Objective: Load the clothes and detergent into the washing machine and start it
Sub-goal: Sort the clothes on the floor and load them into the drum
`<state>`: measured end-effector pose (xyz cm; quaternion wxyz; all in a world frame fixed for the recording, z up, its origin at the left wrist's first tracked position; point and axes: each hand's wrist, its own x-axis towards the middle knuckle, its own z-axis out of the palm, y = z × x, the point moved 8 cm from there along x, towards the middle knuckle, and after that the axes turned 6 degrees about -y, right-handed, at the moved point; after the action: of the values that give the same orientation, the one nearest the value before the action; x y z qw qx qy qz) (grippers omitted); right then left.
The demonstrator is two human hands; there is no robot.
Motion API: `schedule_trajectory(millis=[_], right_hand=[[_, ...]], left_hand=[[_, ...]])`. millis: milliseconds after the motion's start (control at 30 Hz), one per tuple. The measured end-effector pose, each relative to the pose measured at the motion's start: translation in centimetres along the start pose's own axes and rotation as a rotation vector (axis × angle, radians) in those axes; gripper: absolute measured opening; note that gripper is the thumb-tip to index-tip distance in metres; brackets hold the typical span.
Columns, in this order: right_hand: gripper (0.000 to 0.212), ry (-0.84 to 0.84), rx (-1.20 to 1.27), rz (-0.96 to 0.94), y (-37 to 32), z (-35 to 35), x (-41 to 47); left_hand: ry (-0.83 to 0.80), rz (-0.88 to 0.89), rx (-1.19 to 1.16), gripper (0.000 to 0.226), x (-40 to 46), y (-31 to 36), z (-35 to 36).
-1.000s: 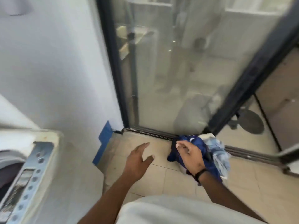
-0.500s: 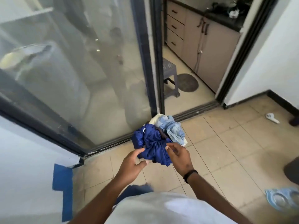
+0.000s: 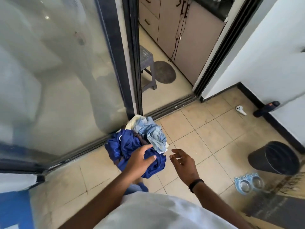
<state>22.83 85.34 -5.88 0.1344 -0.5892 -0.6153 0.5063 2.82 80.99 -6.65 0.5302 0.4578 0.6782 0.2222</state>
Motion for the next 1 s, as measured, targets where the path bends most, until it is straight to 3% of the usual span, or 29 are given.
schedule_trajectory(millis=[267, 400, 533, 733, 867, 933, 1000], right_hand=[[0.025, -0.033, 0.003, 0.161, 3.3, 1.9, 10.8], [0.032, -0.134, -0.015, 0.252, 8.5, 5.5, 17.8], [0.056, -0.28, -0.217, 0.171, 12.1, 10.2, 26.1], [0.078, -0.143, -0.652, -0.069, 13.4, 13.8, 37.2], [0.087, -0.378, -0.786, 0.009, 17.0, 17.7, 40.8], [0.082, -0.449, -0.822, 0.062, 18.3, 18.6, 41.3], [0.06, -0.445, -0.846, 0.083, 17.6, 18.6, 41.8]], left_hand=[[-0.182, -0.175, -0.013, 0.05, 11.3, -4.4, 2.3], [-0.159, -0.322, -0.09, 0.045, 18.1, -9.8, 3.8], [-0.102, -0.451, -0.163, 0.042, 23.9, -16.3, 5.6], [-0.052, -0.528, -0.183, 0.051, 29.7, -23.1, 8.3], [-0.077, -0.582, -0.168, 0.053, 30.4, -25.8, 9.9], [-0.075, -0.581, -0.173, 0.049, 30.1, -26.2, 10.3], [-0.035, -0.57, -0.203, 0.042, 29.9, -26.2, 10.3]])
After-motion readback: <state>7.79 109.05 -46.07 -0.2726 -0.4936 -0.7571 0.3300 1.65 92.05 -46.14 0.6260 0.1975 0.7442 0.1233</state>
